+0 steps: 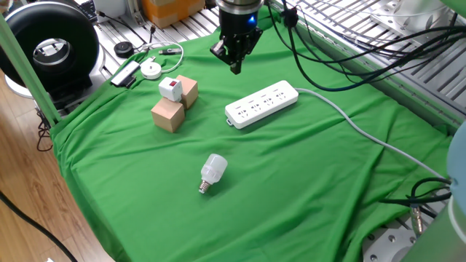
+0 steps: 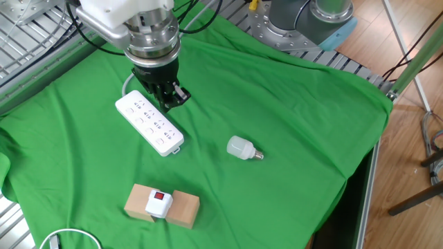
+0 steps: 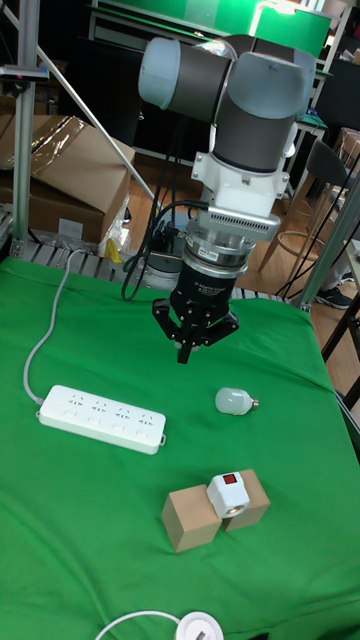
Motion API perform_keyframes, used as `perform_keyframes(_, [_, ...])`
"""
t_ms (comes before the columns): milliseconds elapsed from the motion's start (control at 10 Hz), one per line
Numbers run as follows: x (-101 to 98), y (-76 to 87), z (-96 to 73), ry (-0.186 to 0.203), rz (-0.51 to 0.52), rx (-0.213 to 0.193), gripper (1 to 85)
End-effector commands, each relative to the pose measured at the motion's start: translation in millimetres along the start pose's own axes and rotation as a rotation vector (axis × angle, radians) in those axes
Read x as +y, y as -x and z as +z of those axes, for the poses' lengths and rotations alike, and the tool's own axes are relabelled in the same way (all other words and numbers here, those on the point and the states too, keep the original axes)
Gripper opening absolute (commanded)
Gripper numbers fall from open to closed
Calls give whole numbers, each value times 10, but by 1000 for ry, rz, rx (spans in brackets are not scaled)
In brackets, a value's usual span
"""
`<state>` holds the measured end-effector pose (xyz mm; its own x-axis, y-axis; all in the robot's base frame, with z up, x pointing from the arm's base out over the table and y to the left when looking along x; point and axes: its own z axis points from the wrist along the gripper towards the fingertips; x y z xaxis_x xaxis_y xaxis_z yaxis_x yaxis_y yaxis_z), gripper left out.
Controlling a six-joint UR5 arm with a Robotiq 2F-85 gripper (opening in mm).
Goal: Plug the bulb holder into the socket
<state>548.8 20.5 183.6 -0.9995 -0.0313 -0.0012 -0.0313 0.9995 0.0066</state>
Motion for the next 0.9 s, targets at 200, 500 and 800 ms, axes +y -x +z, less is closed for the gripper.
perform_keyframes(200, [-2, -229, -20, 5, -104, 88, 10])
perform_keyframes(500, [120, 66, 17, -21, -120, 71, 10])
perform_keyframes(800, [541, 482, 113, 38, -40, 18, 23])
